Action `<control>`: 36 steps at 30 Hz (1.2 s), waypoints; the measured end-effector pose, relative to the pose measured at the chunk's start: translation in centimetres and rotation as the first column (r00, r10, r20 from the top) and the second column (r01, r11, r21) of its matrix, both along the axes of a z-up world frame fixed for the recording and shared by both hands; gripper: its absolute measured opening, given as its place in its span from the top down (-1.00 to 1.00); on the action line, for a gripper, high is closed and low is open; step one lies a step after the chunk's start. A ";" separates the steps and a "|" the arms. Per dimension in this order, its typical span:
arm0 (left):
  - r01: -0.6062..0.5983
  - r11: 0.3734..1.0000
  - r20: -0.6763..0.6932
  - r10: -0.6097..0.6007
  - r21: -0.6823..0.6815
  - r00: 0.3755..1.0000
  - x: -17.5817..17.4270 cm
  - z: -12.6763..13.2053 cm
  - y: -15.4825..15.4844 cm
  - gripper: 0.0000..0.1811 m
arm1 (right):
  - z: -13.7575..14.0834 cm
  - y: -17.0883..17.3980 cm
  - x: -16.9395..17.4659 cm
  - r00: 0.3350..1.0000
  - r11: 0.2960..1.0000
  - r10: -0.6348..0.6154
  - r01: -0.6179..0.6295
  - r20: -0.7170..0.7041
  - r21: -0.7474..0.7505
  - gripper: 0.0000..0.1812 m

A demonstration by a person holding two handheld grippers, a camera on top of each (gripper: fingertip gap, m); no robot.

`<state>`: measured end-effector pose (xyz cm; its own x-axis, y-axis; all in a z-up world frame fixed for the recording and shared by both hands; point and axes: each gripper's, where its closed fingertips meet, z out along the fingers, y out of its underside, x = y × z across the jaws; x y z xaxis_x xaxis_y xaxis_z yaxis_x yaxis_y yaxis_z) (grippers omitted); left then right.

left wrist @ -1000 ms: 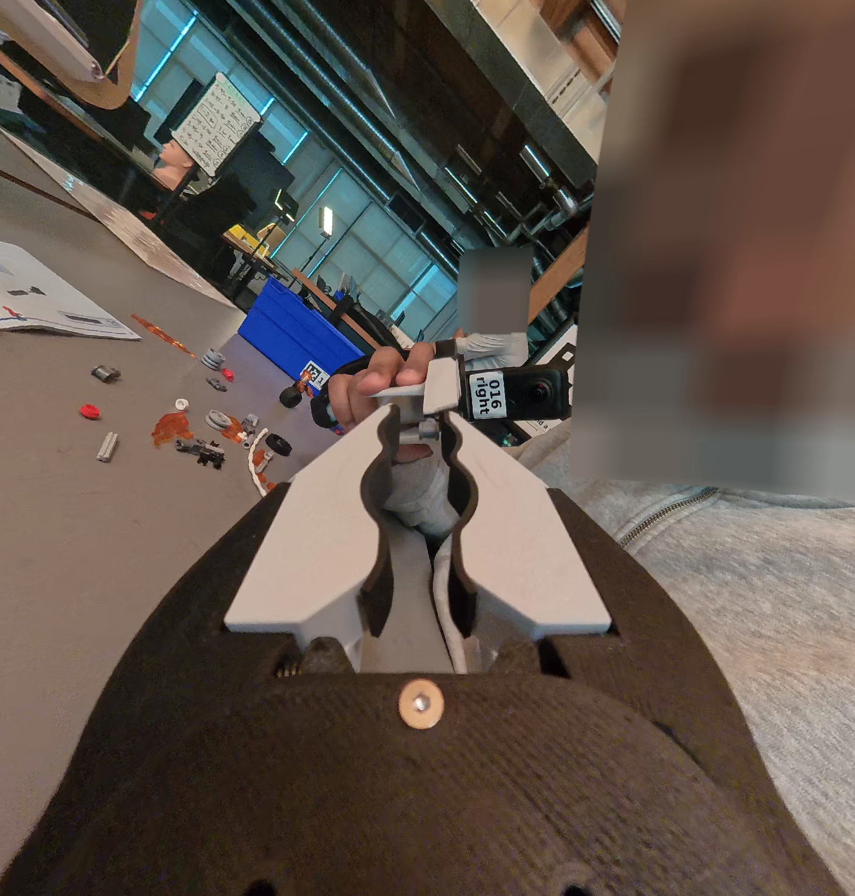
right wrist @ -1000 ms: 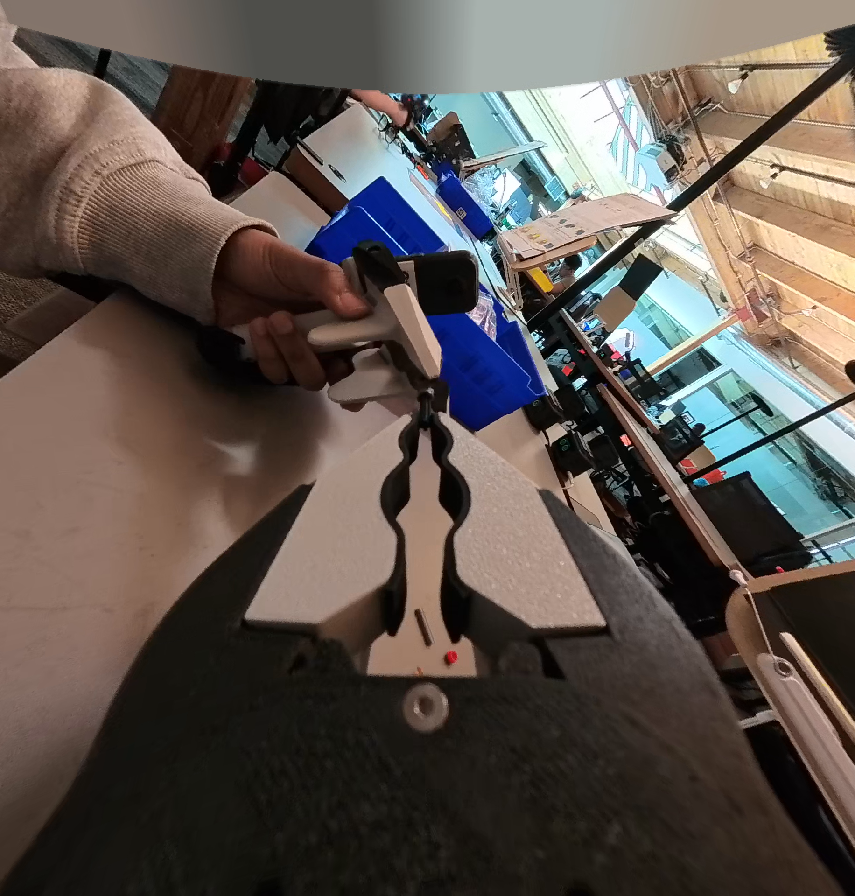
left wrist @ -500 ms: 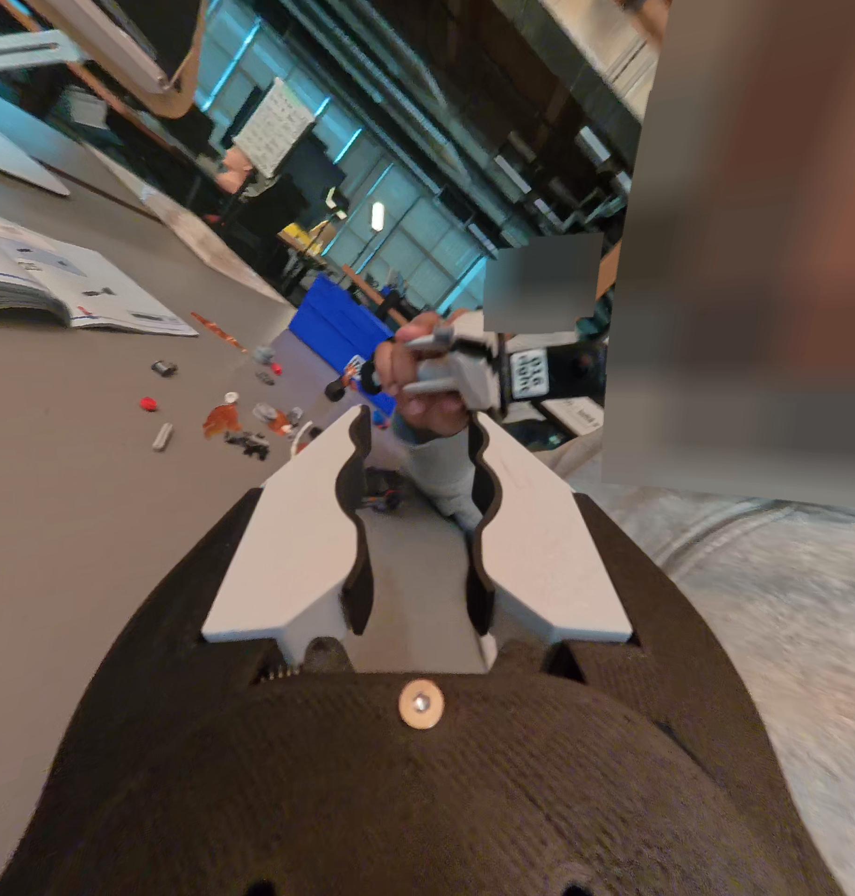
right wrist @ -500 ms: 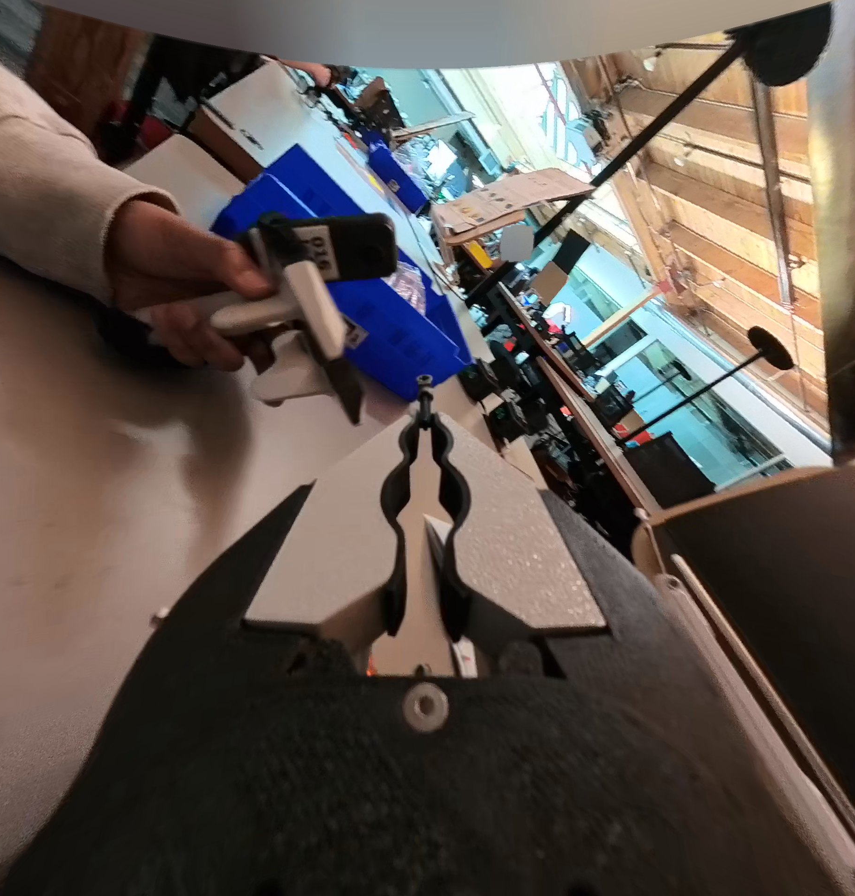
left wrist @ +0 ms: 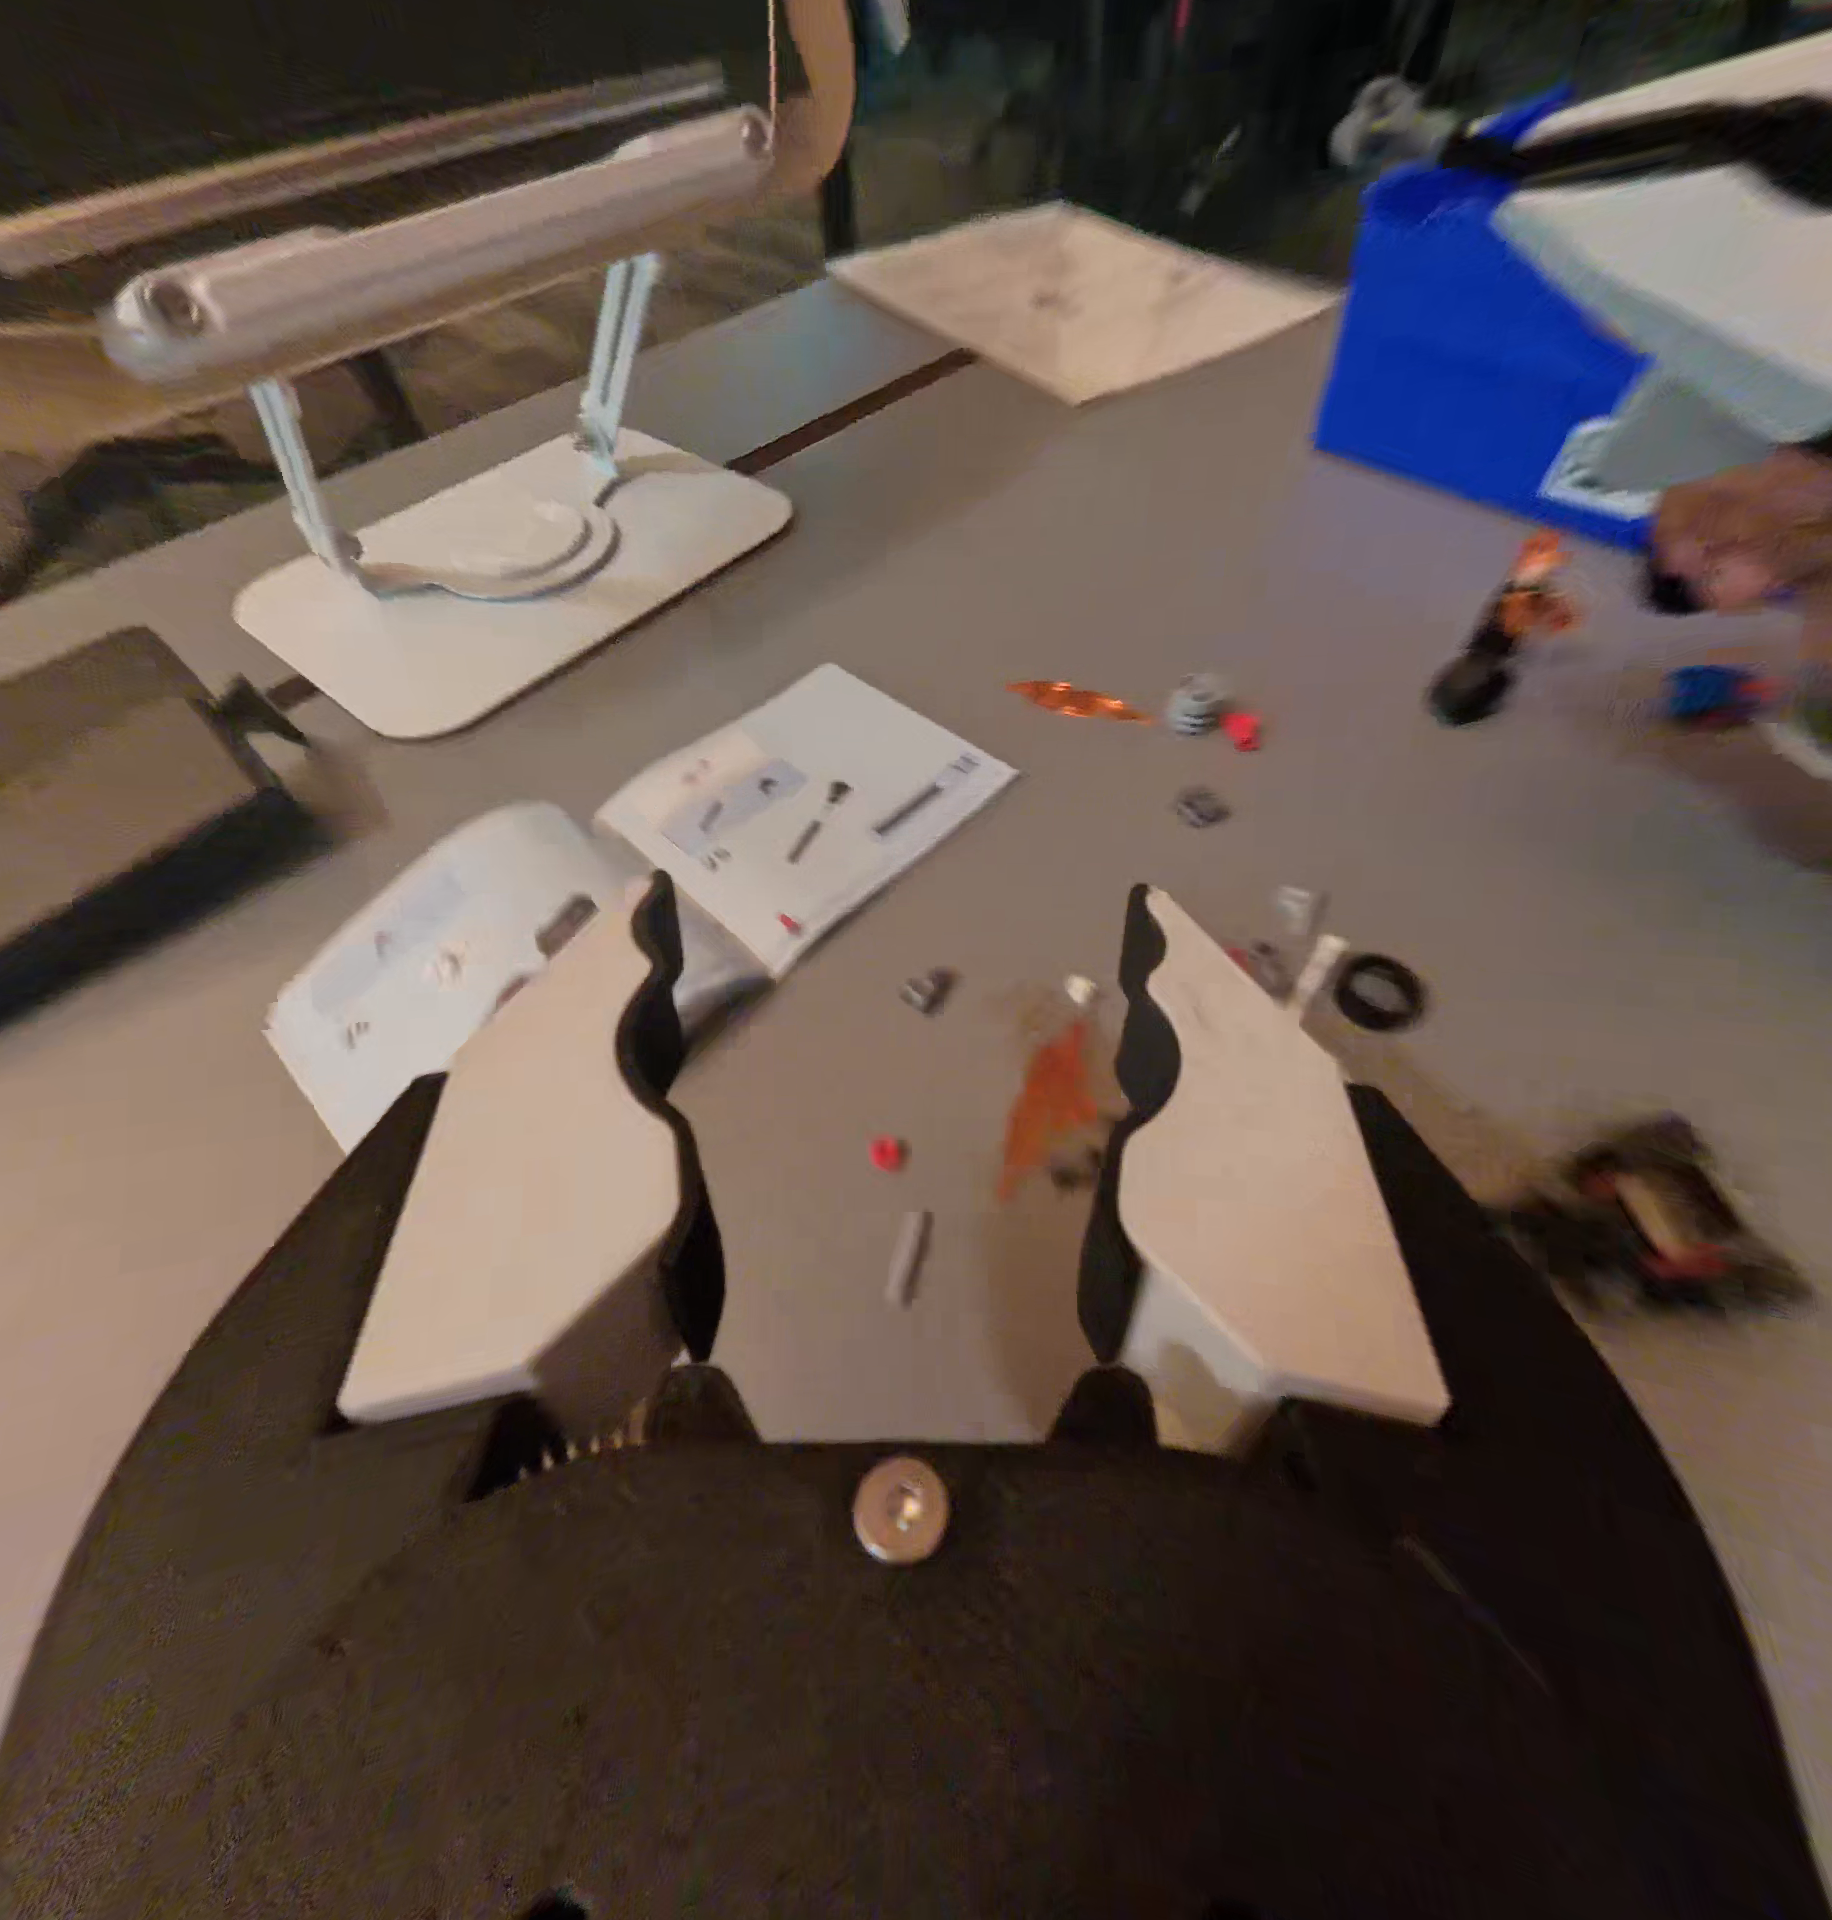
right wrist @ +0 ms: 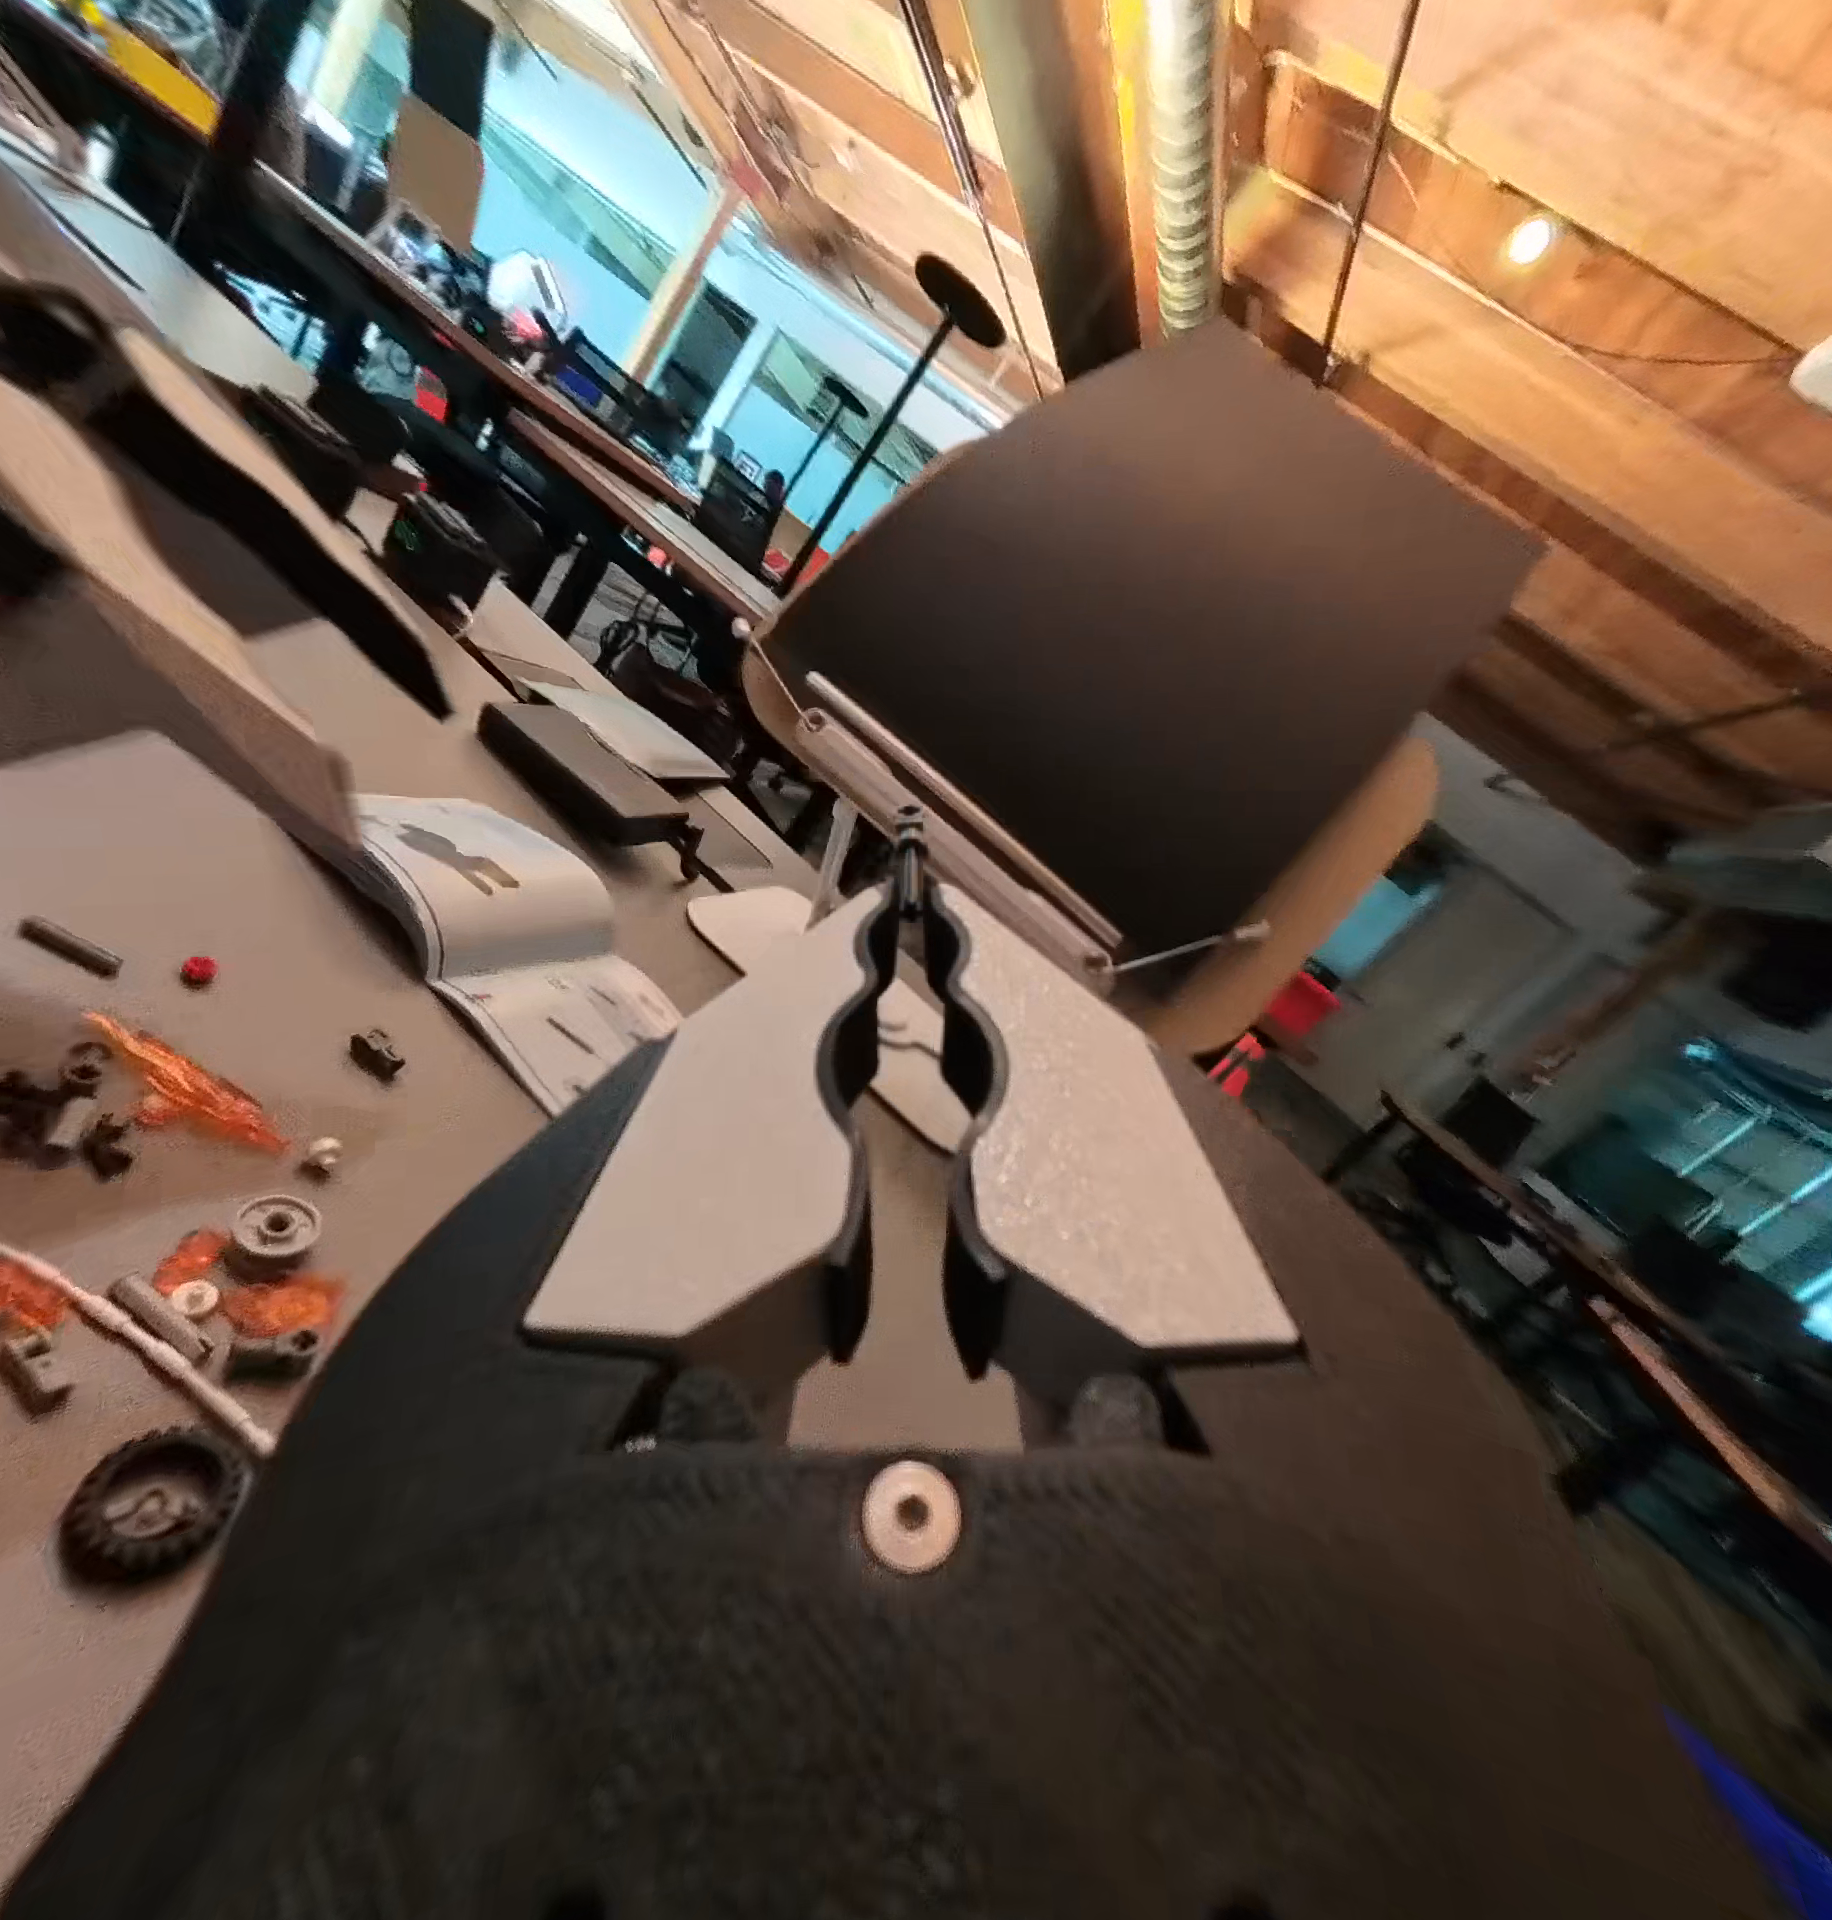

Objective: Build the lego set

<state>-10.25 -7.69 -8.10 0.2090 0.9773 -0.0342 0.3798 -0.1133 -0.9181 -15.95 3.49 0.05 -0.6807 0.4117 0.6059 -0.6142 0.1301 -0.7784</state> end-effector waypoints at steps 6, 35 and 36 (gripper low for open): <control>-0.057 0.998 0.197 0.056 0.002 0.979 -9.8 -4.6 -0.1 0.12 | 0.1 1.9 -1.1 0.993 0.997 0.023 -0.014 0.114 -0.082 0.97; -0.218 0.971 0.401 0.241 -0.103 0.884 -11.7 -9.5 -3.7 0.73 | -0.7 4.0 -1.9 0.982 0.995 0.019 0.001 0.189 -0.105 0.97; -0.216 0.971 0.400 0.240 -0.106 0.885 -11.7 -9.5 -3.7 0.75 | -0.7 4.1 -1.9 0.981 0.994 0.020 0.000 0.191 -0.107 0.98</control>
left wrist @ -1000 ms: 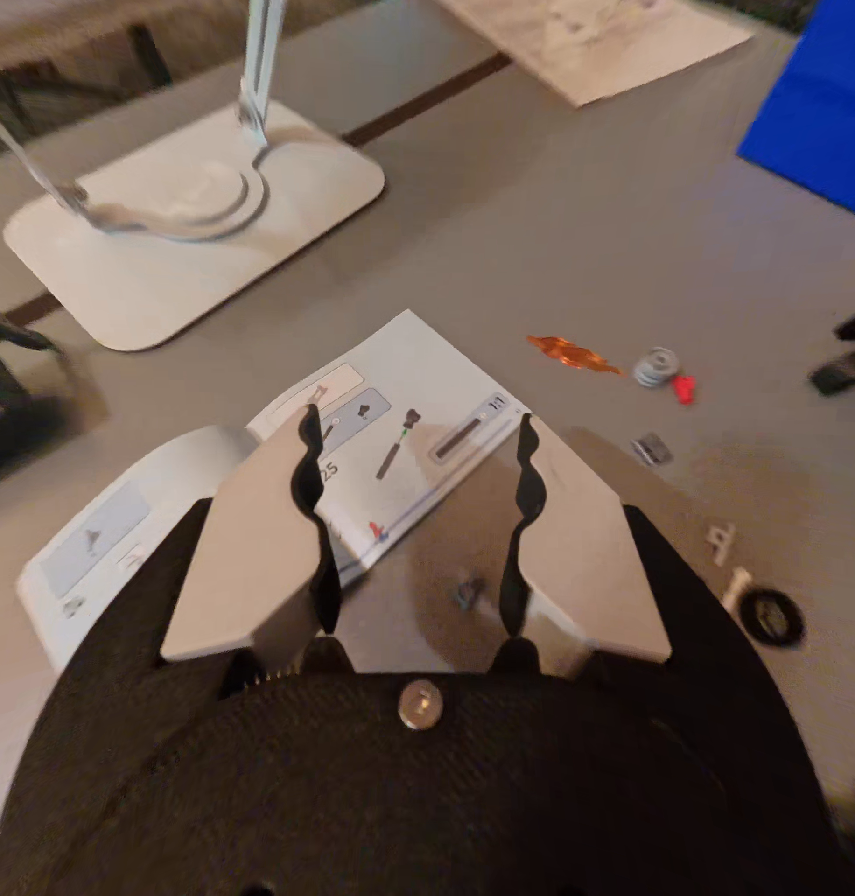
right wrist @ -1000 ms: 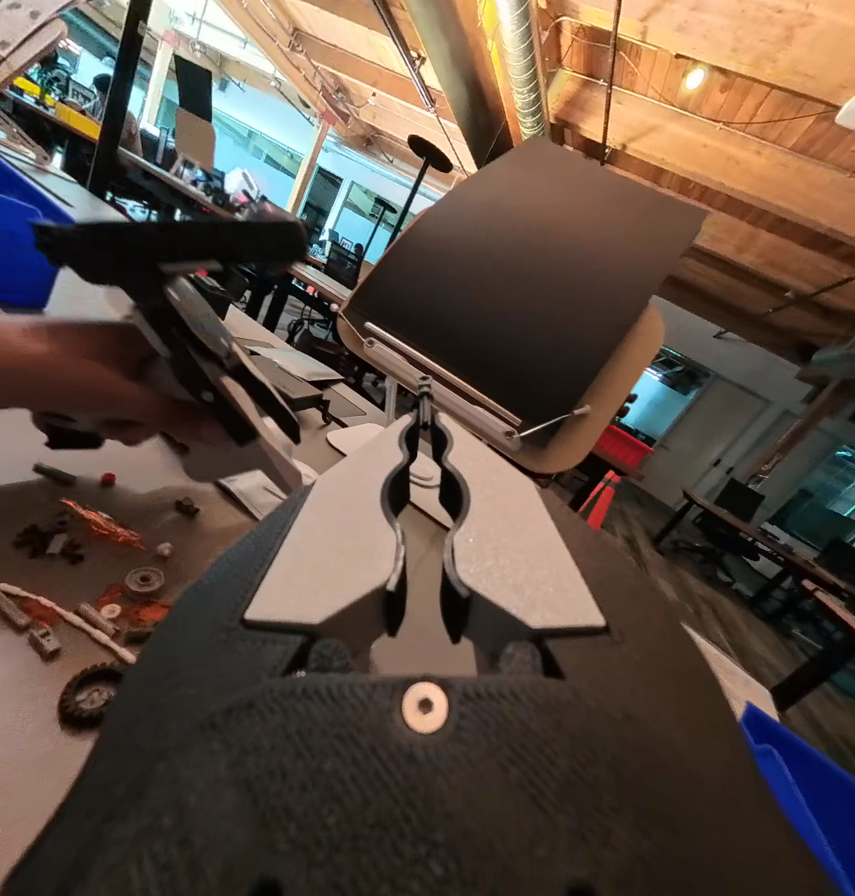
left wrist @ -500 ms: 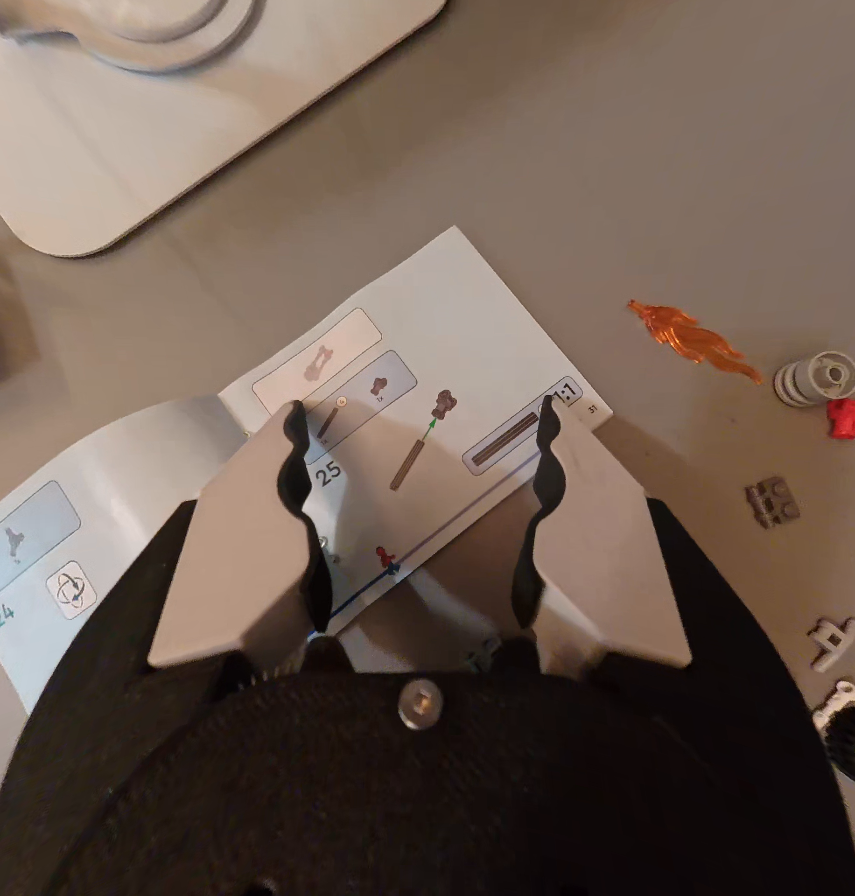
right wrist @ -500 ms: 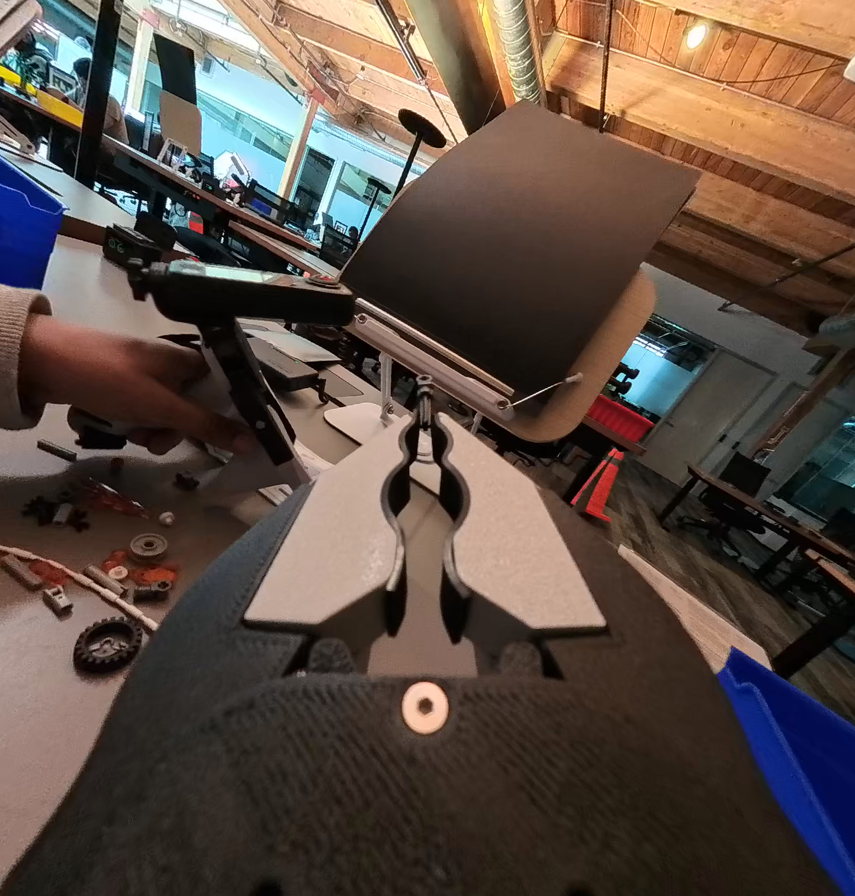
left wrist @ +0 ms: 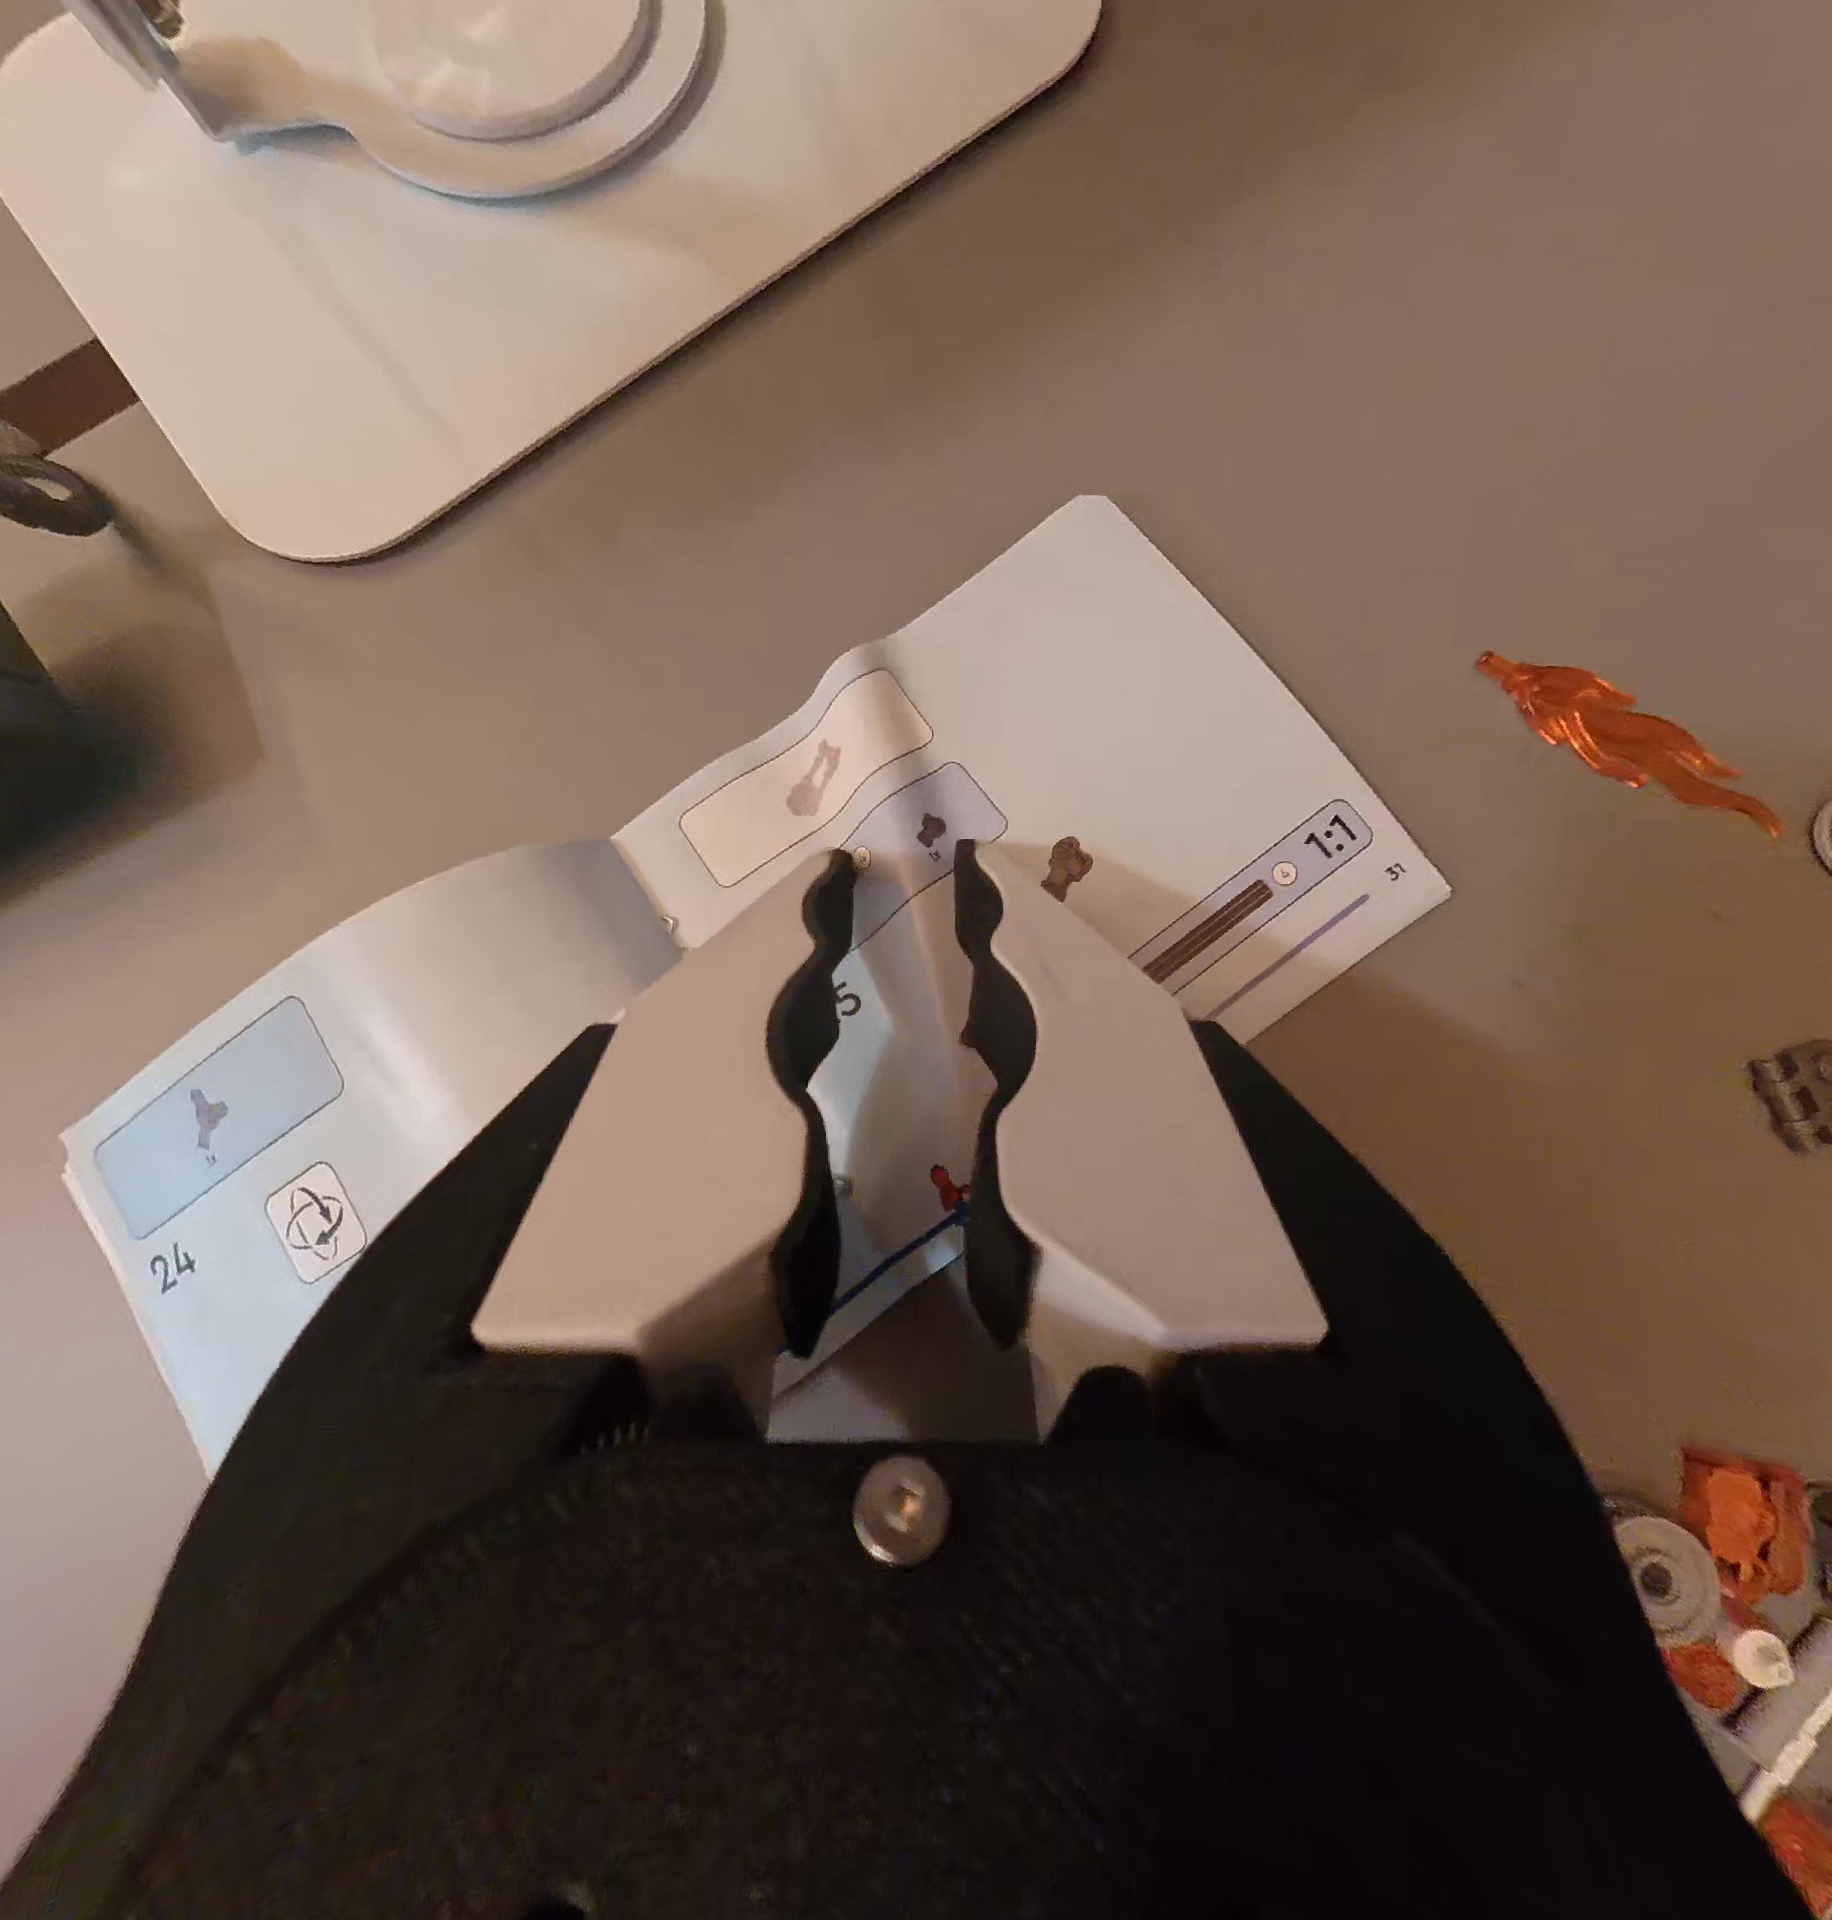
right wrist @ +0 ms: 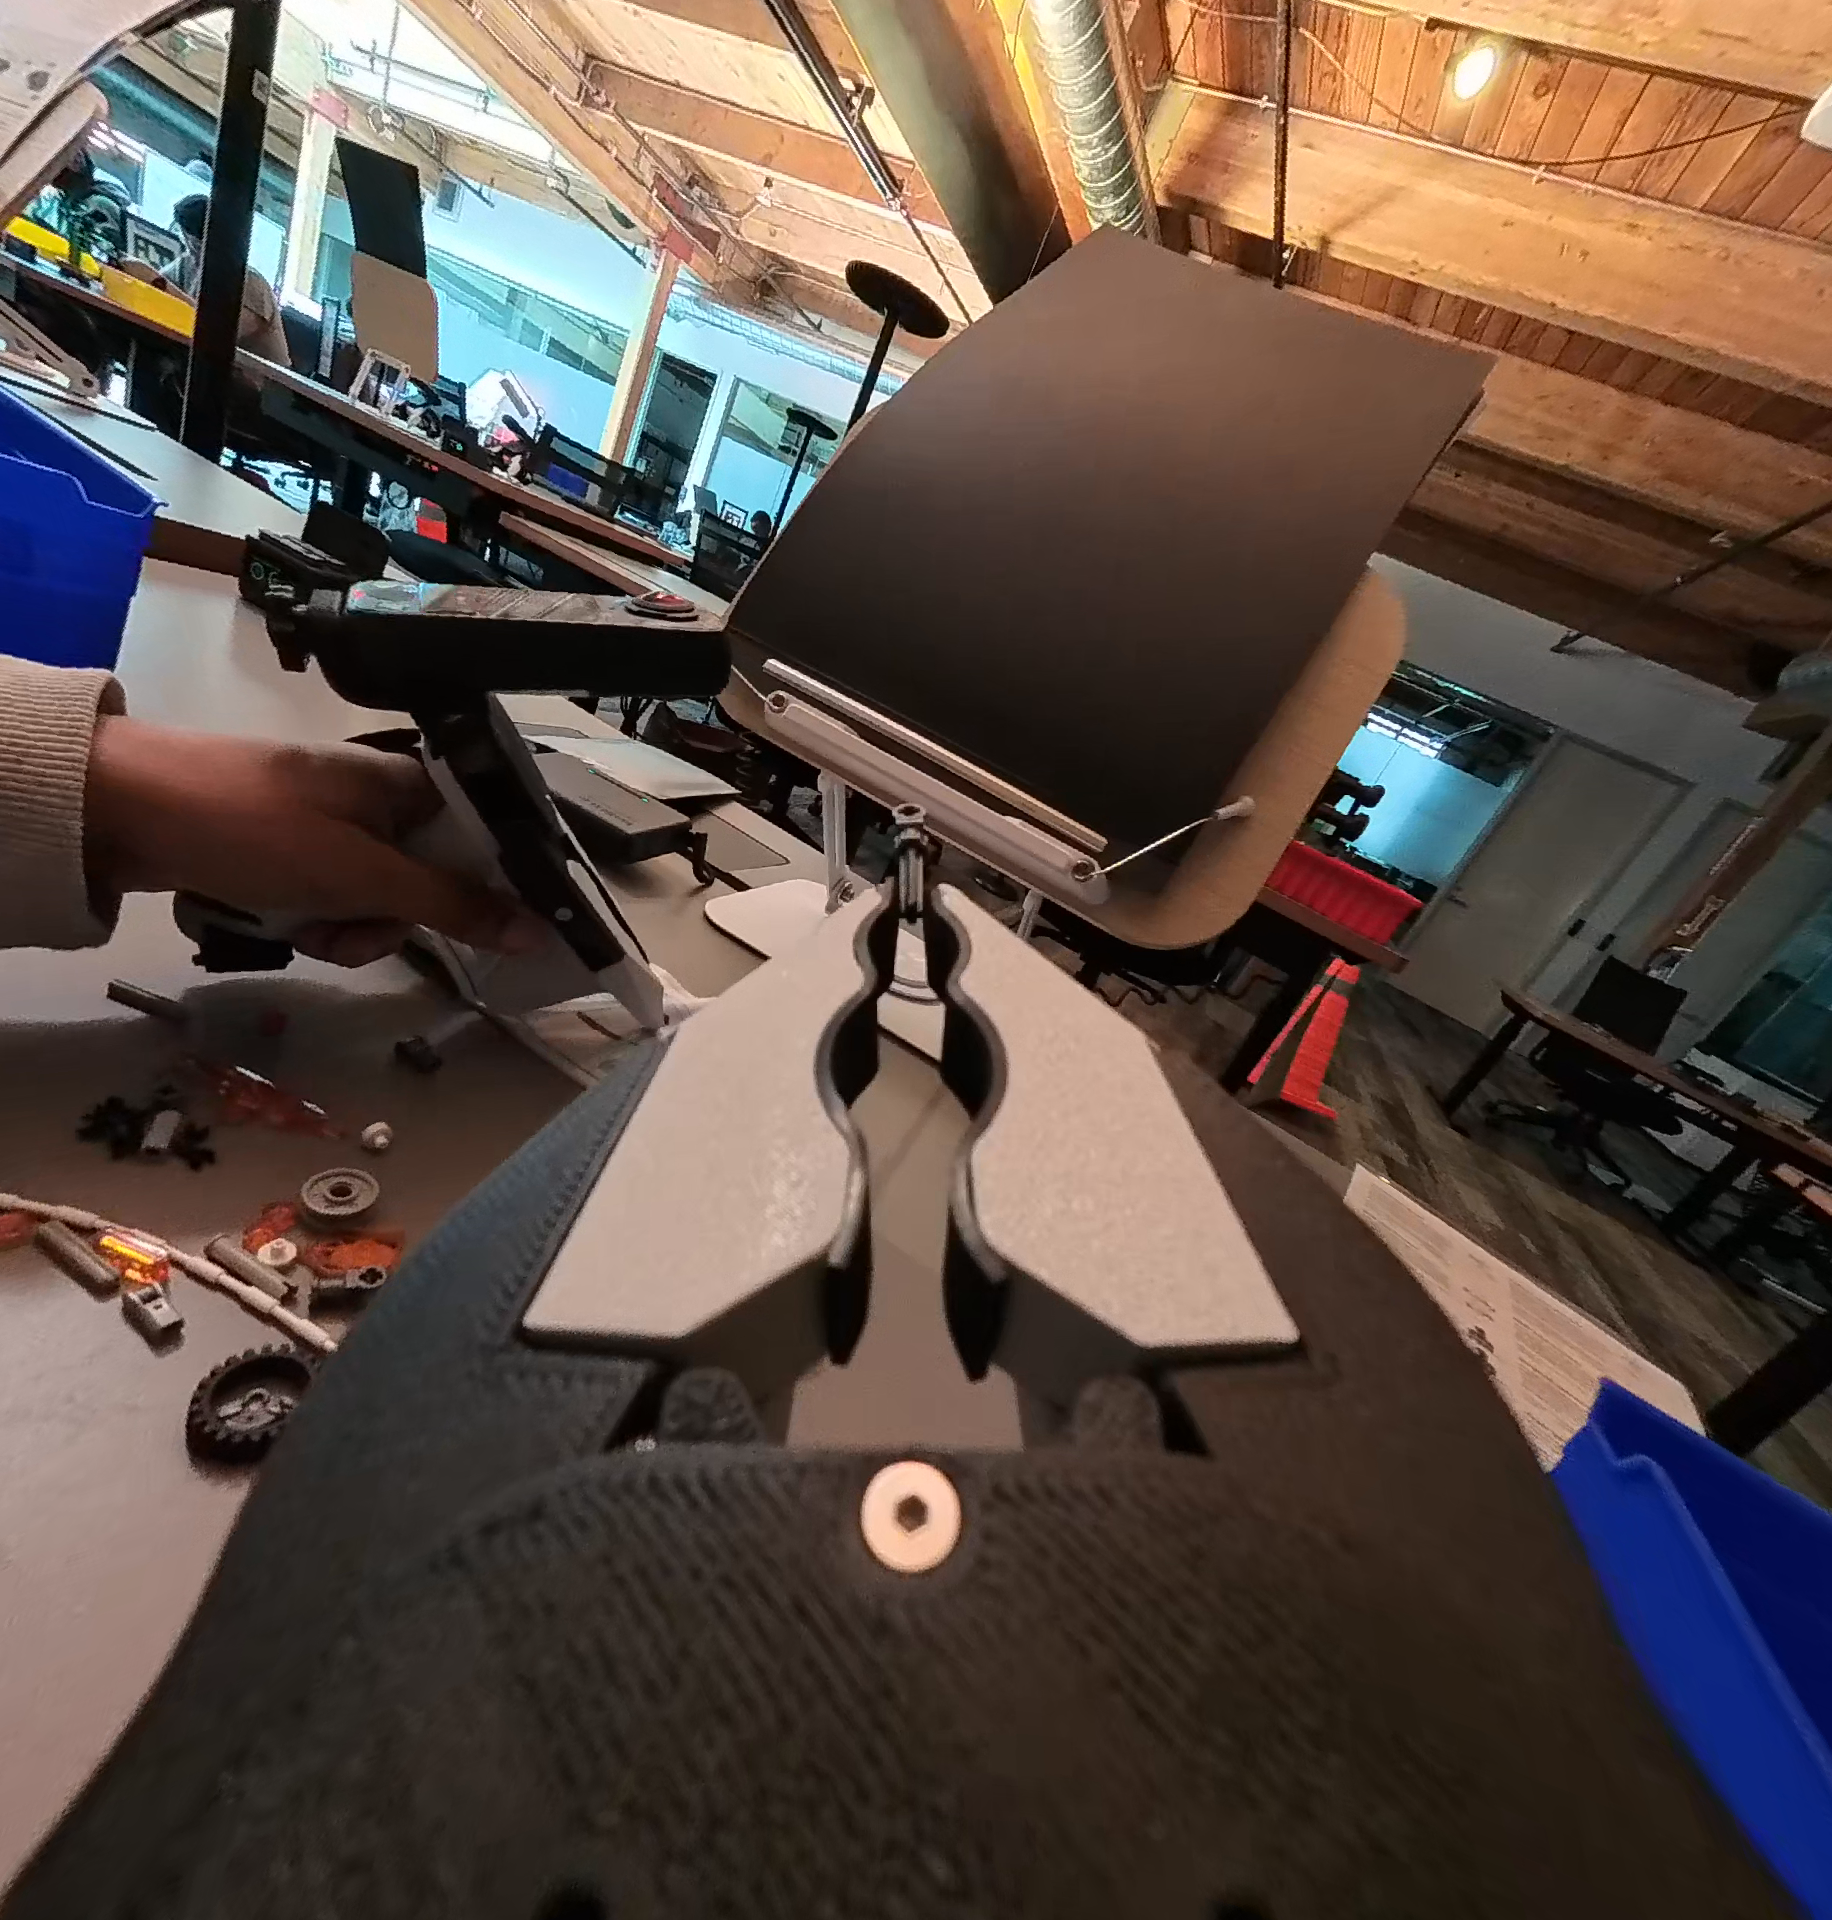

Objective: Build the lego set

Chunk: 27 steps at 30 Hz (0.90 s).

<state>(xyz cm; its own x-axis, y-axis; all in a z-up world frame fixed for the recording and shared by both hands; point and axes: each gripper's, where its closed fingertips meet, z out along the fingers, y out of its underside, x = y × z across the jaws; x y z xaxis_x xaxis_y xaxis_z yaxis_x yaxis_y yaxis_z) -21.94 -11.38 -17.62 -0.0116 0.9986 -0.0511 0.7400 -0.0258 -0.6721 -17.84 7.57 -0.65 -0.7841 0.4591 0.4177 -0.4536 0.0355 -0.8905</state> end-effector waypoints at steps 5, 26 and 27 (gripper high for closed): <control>0.000 1.000 -0.001 0.000 -0.005 1.000 -0.1 0.0 -0.3 0.89 | 0.0 0.1 0.0 1.000 1.000 0.000 0.000 -0.001 -0.001 0.98; -0.029 0.946 -0.184 0.092 0.322 0.979 1.2 4.1 -2.9 0.99 | -0.1 -0.1 0.2 1.000 1.000 0.011 -0.011 -0.004 0.008 0.98; -0.028 0.930 -0.184 0.102 0.368 0.978 1.4 4.1 -3.2 0.99 | -0.1 -0.1 0.2 1.000 1.000 0.012 -0.012 -0.003 0.008 0.98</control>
